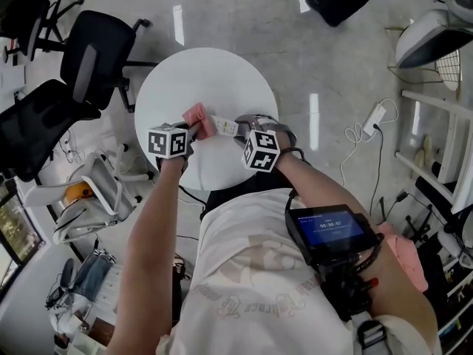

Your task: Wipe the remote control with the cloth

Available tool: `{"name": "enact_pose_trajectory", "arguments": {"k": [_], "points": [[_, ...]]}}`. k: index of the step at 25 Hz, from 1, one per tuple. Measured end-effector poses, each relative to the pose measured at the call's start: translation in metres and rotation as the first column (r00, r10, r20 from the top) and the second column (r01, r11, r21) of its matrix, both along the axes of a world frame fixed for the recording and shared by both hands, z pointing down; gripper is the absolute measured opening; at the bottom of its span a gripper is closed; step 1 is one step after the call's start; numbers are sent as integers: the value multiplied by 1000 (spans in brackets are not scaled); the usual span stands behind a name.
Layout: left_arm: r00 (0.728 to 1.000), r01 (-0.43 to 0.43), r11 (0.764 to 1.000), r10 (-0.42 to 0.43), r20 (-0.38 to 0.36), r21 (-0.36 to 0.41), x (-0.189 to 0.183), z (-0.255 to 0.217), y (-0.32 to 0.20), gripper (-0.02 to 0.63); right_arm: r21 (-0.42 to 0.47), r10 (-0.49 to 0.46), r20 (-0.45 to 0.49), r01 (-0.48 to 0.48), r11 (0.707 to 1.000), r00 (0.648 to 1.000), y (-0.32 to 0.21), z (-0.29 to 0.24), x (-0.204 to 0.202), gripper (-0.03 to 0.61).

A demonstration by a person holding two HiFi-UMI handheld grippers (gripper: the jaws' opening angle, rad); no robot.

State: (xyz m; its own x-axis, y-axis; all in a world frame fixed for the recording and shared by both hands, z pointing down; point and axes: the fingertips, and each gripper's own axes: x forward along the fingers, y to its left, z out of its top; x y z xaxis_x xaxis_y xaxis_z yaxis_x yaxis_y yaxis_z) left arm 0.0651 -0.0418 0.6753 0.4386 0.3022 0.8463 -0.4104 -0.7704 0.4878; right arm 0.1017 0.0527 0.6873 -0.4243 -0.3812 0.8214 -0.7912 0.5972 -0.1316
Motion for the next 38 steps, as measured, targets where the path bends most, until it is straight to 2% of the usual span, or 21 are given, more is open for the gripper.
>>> {"name": "enact_pose_trajectory", "arguments": {"k": [4,10,15,21,24,27,31,34,35,38], "points": [[995,96,995,-97,16,34,-20,5,-22,17,-7,-12,-14,11,1000,1000,1,2,4,204],[982,184,981,-186,32,56,-50,10,-33,17,-34,-18,-25,17,999,1000,3,6,4,207],[967,256,963,-254,-33,78,-64,0,-29,17,-55,-17,-36,15,998,999,1,7,3,234],[936,327,944,-317,-153,47,-75,-24,6,18,-66,27,-10,-28,997,1000,-18,-9,-10,259],[914,362,932,-349,-205,30,-82,-41,25,17,-102,56,-36,-60,993,998,-28,-8,-17,268],[874,434,901,-418,-249,9,-99,-52,44,17,-154,69,-100,-84,984,993,-34,0,-20,285],[807,540,842,-523,-275,-17,-136,-56,51,18,-214,20,-182,-60,975,983,-42,8,-35,287],[761,600,799,-584,-282,-33,-166,-56,51,18,-238,37,-245,-98,966,969,-52,12,-43,269],[748,616,787,-598,-286,-37,-174,-56,52,17,-245,46,-263,-112,963,964,-55,13,-44,251],[719,648,761,-629,-298,-42,-196,-57,55,17,-270,30,-304,-116,956,952,-56,16,-50,251]]}}
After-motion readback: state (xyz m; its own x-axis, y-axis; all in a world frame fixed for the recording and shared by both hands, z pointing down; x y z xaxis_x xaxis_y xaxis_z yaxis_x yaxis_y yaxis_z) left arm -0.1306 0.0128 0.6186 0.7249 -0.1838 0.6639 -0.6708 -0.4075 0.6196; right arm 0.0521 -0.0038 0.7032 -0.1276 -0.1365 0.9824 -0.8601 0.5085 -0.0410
